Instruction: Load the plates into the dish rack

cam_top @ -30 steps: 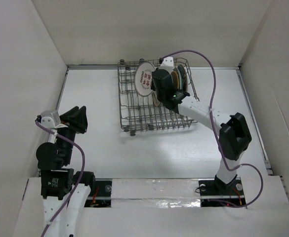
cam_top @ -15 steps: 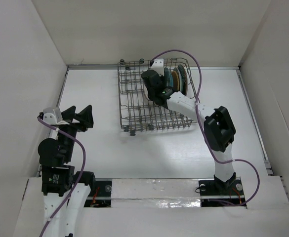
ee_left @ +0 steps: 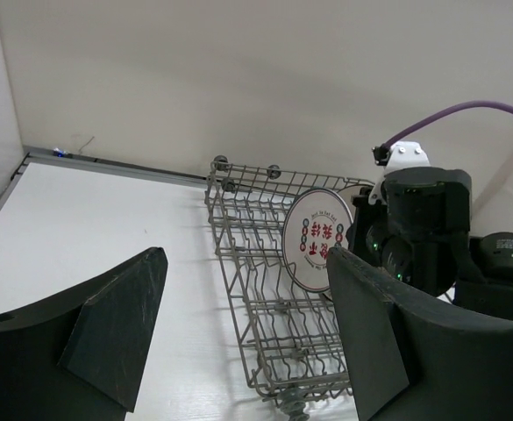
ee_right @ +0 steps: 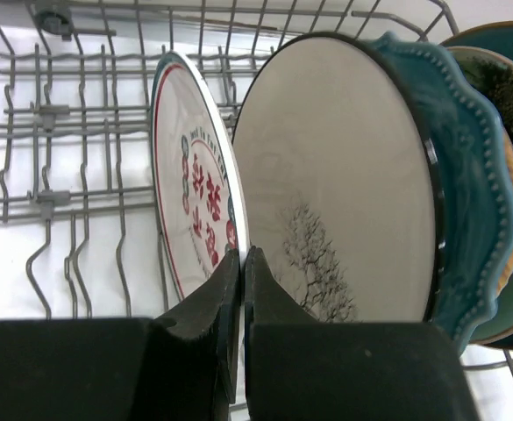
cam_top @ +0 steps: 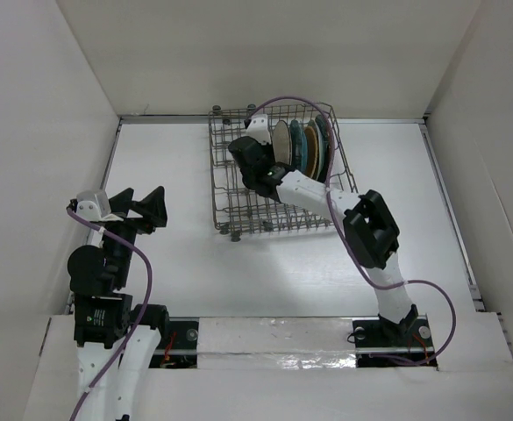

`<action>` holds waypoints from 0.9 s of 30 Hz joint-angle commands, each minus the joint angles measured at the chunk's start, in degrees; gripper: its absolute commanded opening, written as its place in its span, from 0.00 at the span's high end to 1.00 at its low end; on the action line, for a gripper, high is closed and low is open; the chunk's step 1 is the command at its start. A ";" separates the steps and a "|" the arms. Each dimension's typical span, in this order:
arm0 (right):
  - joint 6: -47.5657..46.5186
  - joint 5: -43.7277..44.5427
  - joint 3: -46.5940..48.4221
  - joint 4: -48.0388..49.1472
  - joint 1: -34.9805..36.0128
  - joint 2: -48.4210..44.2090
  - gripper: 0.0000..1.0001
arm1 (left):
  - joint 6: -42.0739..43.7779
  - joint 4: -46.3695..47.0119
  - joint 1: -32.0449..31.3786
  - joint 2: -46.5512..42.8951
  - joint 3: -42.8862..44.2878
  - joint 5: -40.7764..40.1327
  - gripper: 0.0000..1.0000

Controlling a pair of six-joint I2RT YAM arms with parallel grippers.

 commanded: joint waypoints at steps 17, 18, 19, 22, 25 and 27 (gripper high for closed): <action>3.50 -3.33 -7.23 4.24 4.26 -10.20 0.62 | 0.00 2.05 -0.23 0.82 -0.09 0.21 0.01; 3.59 -3.43 -7.76 4.41 4.26 -10.92 0.52 | -0.09 1.96 -0.23 0.82 0.00 0.21 0.01; 3.50 -3.51 -8.11 4.67 4.26 -11.71 0.47 | -0.18 1.87 -0.23 0.82 -0.09 0.21 0.01; 3.67 -4.57 -10.39 5.55 4.78 -15.39 0.25 | -0.27 1.96 -0.23 0.82 0.00 0.03 0.01; 3.76 -7.37 -15.82 9.66 4.78 -21.45 0.11 | -0.44 2.05 -0.23 0.64 0.00 0.21 0.01; 3.06 -9.13 -19.96 13.79 5.31 -27.75 0.06 | -0.27 2.14 -0.23 0.73 0.00 0.21 0.01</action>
